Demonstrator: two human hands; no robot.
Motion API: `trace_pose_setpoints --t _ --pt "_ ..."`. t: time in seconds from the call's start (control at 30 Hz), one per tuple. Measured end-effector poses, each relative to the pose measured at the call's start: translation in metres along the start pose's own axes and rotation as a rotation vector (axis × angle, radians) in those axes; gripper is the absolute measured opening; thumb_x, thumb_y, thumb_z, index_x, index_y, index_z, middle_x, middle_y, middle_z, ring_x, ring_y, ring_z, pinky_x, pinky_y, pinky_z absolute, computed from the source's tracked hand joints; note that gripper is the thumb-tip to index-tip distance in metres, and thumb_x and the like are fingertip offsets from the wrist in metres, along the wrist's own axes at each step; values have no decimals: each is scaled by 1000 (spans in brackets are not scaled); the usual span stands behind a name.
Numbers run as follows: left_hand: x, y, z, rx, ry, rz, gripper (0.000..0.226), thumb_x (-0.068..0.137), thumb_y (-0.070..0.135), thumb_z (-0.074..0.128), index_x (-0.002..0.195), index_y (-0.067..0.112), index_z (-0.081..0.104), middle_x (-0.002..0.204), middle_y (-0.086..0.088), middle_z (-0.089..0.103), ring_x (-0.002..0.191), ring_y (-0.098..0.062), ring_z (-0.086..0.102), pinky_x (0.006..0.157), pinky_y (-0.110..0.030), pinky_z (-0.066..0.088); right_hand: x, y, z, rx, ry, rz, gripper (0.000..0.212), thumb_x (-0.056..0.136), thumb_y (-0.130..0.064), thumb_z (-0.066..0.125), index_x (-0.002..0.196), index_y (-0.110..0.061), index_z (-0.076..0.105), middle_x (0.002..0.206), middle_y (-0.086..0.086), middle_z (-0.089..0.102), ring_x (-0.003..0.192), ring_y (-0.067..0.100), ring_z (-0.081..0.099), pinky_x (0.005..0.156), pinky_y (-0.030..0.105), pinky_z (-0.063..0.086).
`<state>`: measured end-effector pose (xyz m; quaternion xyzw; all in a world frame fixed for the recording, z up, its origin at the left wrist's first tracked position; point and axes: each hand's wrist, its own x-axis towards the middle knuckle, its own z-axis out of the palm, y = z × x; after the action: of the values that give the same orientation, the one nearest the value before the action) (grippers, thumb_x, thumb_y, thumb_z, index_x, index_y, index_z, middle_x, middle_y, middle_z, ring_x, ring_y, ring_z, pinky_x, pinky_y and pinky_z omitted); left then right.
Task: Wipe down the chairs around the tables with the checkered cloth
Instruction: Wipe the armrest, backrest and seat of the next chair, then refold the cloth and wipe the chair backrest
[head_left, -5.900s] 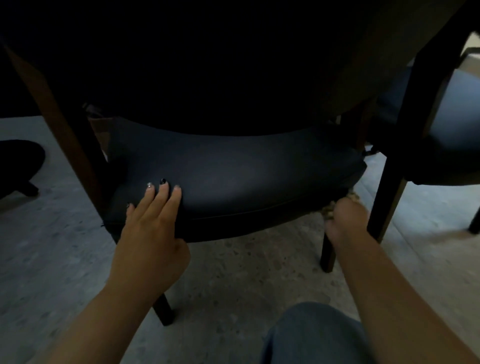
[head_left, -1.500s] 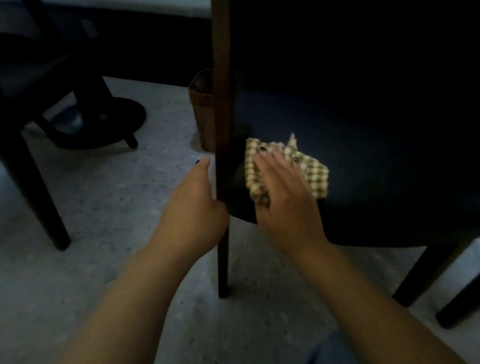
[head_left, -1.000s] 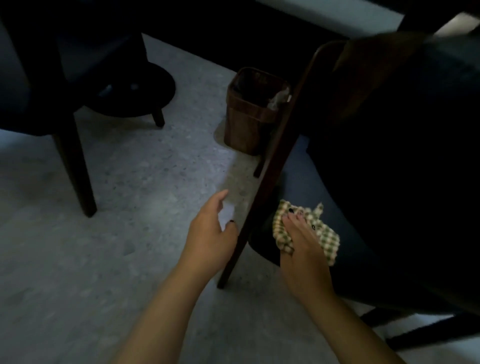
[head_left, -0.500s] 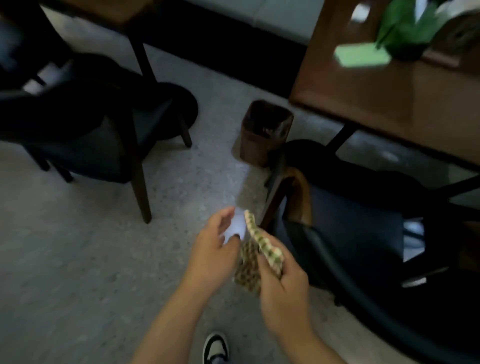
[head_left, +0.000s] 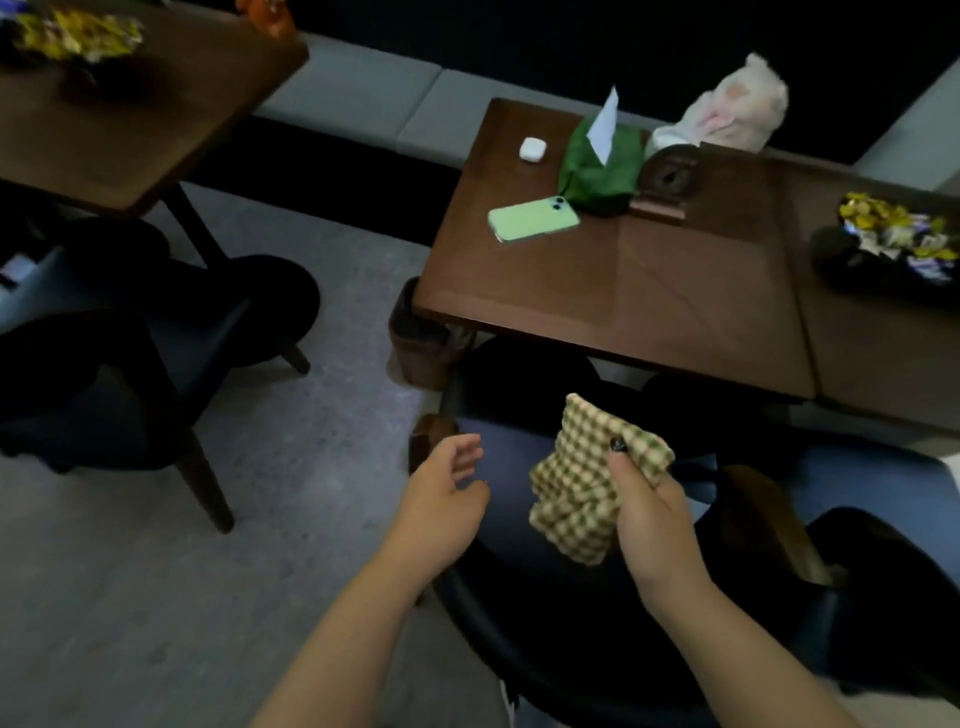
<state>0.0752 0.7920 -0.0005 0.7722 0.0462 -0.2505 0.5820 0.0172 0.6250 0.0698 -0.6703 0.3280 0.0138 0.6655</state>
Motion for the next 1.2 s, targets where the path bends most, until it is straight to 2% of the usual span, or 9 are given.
trace_pose_setpoints --t 0.1,0.17,0.23,0.33,0.43,0.57,0.67,0.83,1.2 --pt "24 -14 41 154 -152 -97 53 91 9 56 141 21 40 133 5 52 114 -8 51 90 -21 46 50 27 -37 -6 -58 274 17 102 -32 41 98 -26 56 99 -4 63 95 17 62 90 37 50" --pt "40 -25 68 255 -231 -172 55 93 16 54 144 20 36 126 6 52 108 -11 53 77 -17 45 80 51 -57 -34 -107 476 20 102 -35 38 109 -20 50 102 2 59 99 26 57 93 44 47" --pt "58 -38 94 380 -271 -250 57 93 19 52 146 16 32 129 0 54 113 -19 56 89 -26 46 105 79 -73 -185 -150 585 30 103 -36 35 119 -14 48 111 8 57 103 29 54 91 43 46" --pt "82 -65 123 568 -377 -355 57 94 20 48 147 9 32 141 -13 49 125 -29 50 102 -29 40 136 123 -94 -731 -275 473 47 103 -35 34 128 -1 53 128 16 56 114 32 54 99 38 43" --pt "97 -96 136 808 -479 -403 45 94 20 48 136 7 45 141 -16 47 125 -33 48 105 -35 40 156 154 -107 -1217 -561 403 48 101 -40 31 124 -8 58 127 15 58 108 31 57 94 37 46" --pt "101 -130 147 1177 -650 -414 41 94 25 44 133 12 51 140 -13 50 124 -31 51 105 -41 41 175 191 -125 -1531 -755 443 43 95 -40 40 126 -14 56 127 9 57 105 27 57 94 38 47" --pt "104 -141 155 1381 -734 -428 49 96 39 39 138 15 49 146 -8 46 130 -29 46 109 -45 36 183 211 -130 -1599 -816 501 50 90 -40 44 132 -15 51 131 8 54 109 25 56 91 34 46" --pt "100 -139 157 1448 -736 -460 64 96 56 32 146 18 39 151 -6 39 136 -26 38 111 -42 32 186 222 -126 -1577 -811 500 53 90 -36 47 135 -7 49 135 13 52 115 28 55 97 33 45" --pt "36 -155 159 1472 -723 -416 57 93 54 36 134 18 51 136 -7 54 121 -25 52 91 -37 41 122 241 -145 -1569 -788 482 34 91 -22 44 120 -12 58 117 8 58 97 22 57 78 30 46"
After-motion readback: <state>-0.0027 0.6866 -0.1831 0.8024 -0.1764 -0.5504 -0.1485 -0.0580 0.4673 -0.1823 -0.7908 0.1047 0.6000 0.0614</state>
